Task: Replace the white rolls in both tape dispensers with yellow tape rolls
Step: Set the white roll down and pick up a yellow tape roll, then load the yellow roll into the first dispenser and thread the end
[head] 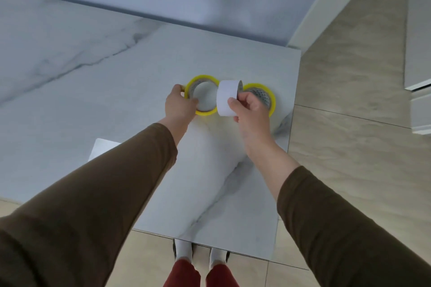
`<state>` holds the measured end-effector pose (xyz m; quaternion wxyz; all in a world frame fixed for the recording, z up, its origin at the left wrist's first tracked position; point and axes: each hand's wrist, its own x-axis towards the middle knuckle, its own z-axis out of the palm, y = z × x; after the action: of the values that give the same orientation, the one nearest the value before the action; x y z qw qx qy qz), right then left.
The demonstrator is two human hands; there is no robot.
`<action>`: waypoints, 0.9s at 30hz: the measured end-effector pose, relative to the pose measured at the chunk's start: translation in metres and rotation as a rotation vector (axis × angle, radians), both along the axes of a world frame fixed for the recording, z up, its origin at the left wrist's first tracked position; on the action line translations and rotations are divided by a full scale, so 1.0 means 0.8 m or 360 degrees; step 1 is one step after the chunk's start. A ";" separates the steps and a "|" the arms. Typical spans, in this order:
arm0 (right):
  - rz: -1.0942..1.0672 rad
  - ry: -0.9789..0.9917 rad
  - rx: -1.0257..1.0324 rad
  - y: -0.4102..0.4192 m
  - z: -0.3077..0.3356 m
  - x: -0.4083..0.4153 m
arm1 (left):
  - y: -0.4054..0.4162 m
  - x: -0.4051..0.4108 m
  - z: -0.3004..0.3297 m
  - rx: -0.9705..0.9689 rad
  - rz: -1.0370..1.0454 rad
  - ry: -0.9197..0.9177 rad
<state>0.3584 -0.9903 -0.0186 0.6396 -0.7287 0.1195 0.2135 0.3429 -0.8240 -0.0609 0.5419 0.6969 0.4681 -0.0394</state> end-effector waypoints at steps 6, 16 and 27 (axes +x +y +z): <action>0.0194 -0.0153 -0.0100 0.043 0.008 0.014 | 0.052 -0.057 0.018 0.0304 -0.0090 -0.0036; 0.0974 -0.0389 -0.1111 0.080 -0.026 0.009 | 0.077 -0.111 0.032 0.0157 -0.0257 -0.0279; 0.0870 -0.0325 -0.0417 0.081 0.019 -0.055 | 0.057 -0.143 0.053 0.0101 -0.0187 -0.0333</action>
<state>0.3147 -0.9252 -0.0031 0.4678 -0.8277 -0.1191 0.2861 0.2283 -0.7785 -0.0184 0.5623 0.7401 0.3685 0.0165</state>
